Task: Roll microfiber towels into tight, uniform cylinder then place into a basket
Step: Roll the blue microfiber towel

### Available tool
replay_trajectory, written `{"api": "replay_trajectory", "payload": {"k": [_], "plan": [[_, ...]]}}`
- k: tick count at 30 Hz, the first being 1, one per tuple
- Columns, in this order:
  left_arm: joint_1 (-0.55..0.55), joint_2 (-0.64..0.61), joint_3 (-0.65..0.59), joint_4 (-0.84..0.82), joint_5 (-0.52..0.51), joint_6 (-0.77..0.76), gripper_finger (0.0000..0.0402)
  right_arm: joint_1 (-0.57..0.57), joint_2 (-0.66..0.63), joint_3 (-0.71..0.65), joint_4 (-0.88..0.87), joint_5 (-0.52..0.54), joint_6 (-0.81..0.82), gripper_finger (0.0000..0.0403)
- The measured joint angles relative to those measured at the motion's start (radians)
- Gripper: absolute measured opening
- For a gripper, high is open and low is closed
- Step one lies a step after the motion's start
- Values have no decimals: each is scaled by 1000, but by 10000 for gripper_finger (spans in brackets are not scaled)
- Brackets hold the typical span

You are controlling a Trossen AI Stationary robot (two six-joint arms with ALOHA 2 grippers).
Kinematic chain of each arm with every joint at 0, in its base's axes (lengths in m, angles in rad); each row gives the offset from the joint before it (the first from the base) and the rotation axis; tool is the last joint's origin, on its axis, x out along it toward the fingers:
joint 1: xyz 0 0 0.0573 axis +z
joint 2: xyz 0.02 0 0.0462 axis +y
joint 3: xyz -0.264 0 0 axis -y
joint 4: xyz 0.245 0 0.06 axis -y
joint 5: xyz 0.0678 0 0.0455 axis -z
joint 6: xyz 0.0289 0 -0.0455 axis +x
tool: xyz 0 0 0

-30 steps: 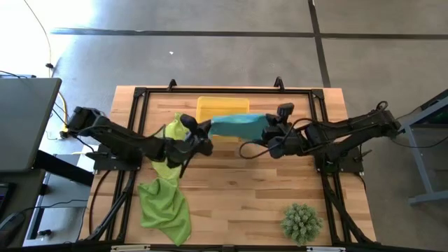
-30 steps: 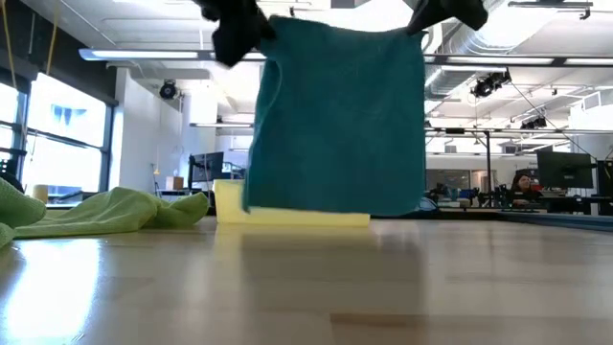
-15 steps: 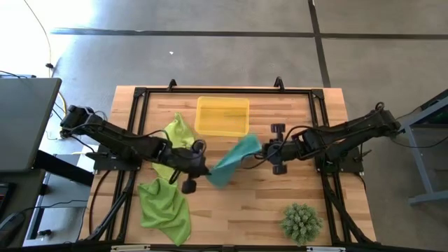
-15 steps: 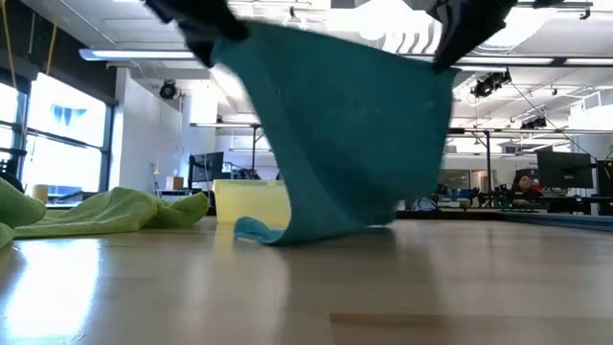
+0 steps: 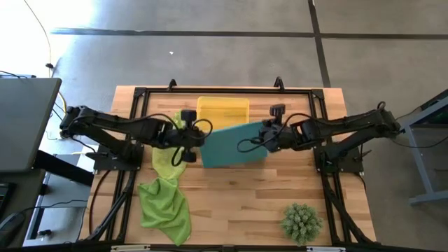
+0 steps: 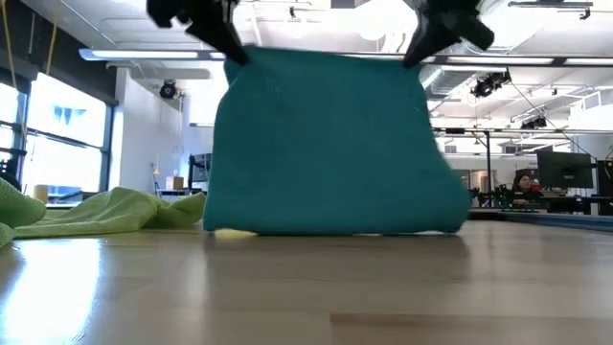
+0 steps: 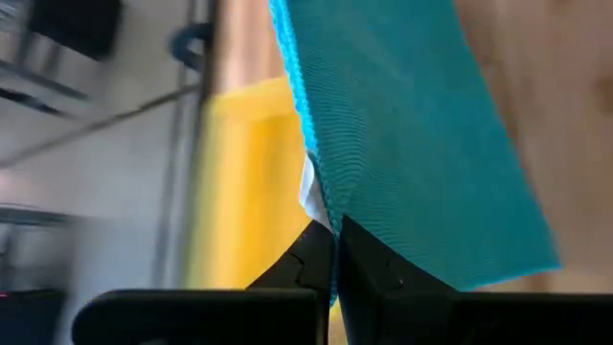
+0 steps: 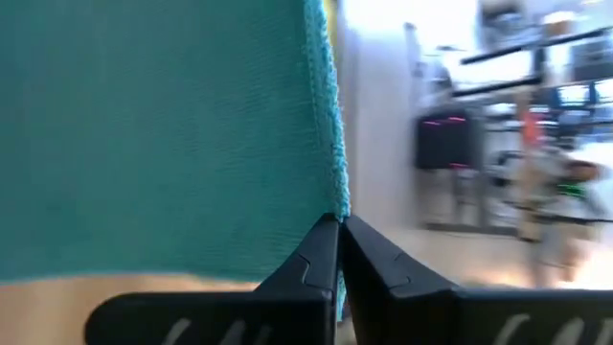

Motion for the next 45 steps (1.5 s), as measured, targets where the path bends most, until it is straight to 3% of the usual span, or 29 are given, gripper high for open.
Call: {"api": "replay_trajectory", "payload": {"k": [4, 7, 13, 19, 27, 31, 39, 45], "plan": [[-1, 0, 77, -43, -87, 92, 0, -4, 0, 65, -1, 116, -80, 0], [-15, 0, 115, -58, -113, 85, 0, 8, 0, 116, -4, 104, -52, 0], [-84, 68, 80, -58, 80, -171, 0, 59, 0, 53, -60, -248, 265, 0], [-226, 290, 46, -69, 208, -318, 0, 198, 1, -146, 71, -437, 504, 0], [-350, 505, 131, 2, 369, -357, 0, 303, 12, -315, 361, -695, 672, 0], [-372, 532, 176, 3, 389, -353, 0, 308, 29, -357, 426, -712, 688, 0], [-341, 522, 184, -48, 179, -353, 0, 280, 88, -400, 427, -677, 684, 0], [-269, 532, 156, -49, 250, -327, 1, 246, 101, -404, 395, -633, 654, 0]]}}
